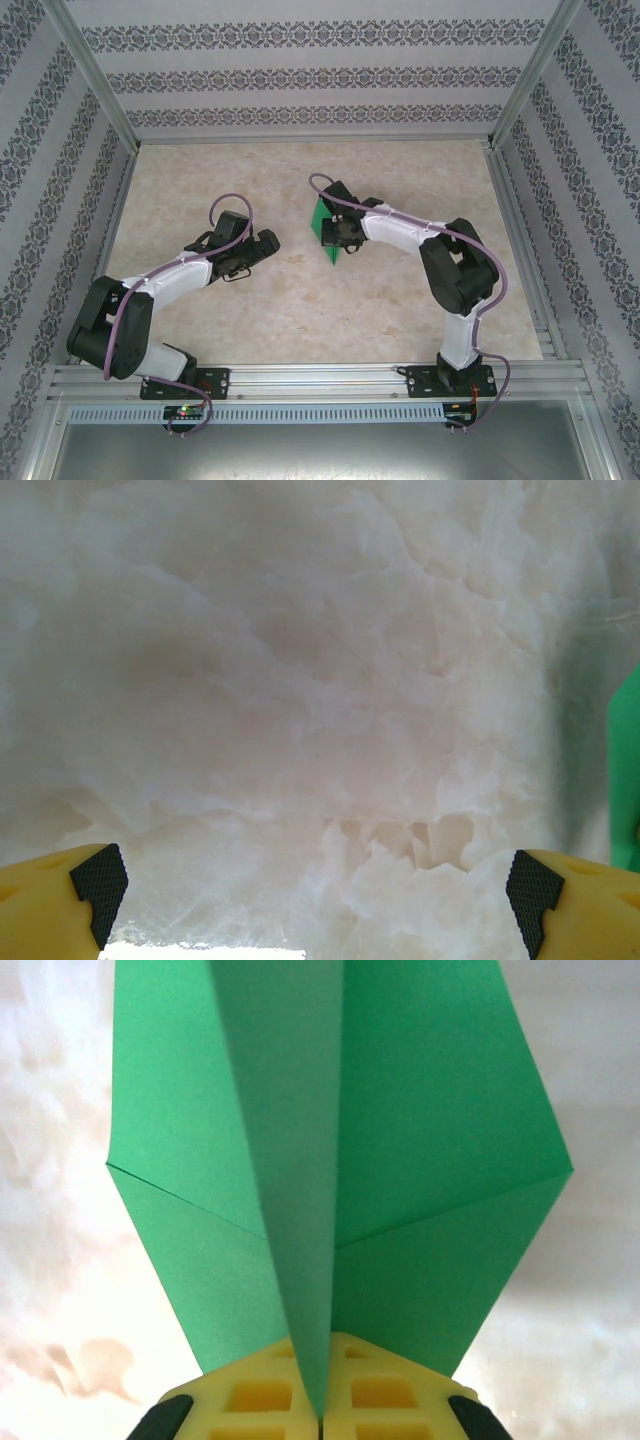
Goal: Fold a paper plane with a square sheet of paper (pick it up from the middle)
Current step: Move the paper plane to the center of the table.
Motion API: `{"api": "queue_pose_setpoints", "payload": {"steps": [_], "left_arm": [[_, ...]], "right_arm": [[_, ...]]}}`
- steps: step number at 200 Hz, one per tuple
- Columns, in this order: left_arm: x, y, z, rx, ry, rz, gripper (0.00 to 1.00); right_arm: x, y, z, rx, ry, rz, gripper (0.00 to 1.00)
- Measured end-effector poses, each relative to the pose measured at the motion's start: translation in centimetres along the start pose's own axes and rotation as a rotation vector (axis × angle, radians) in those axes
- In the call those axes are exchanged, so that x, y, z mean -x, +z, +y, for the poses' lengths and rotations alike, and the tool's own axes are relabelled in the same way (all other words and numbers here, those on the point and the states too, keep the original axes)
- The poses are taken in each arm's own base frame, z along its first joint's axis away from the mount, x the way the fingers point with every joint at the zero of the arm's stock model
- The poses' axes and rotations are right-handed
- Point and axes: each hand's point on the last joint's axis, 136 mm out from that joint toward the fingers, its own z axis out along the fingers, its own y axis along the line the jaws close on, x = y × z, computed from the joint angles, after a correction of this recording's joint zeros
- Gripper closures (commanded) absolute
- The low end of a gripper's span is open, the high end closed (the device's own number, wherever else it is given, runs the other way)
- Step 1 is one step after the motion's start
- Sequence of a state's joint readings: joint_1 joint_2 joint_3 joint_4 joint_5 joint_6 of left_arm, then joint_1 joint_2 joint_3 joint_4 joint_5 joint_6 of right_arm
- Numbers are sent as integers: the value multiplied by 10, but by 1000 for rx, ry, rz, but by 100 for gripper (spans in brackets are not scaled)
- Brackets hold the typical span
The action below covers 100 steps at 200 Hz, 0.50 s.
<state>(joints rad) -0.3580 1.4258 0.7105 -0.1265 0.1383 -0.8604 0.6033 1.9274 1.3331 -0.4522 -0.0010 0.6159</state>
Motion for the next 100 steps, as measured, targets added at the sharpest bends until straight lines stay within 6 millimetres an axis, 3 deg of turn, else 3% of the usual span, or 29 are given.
{"api": "queue_pose_setpoints", "payload": {"steps": [40, 100], "left_arm": [[-3, 0, 2, 8, 19, 16, 0], [-5, 0, 1, 7, 21, 31, 0]], "right_arm": [[26, 22, -8, -18, -4, -7, 90], [22, 40, -19, -54, -17, 39, 88]]}}
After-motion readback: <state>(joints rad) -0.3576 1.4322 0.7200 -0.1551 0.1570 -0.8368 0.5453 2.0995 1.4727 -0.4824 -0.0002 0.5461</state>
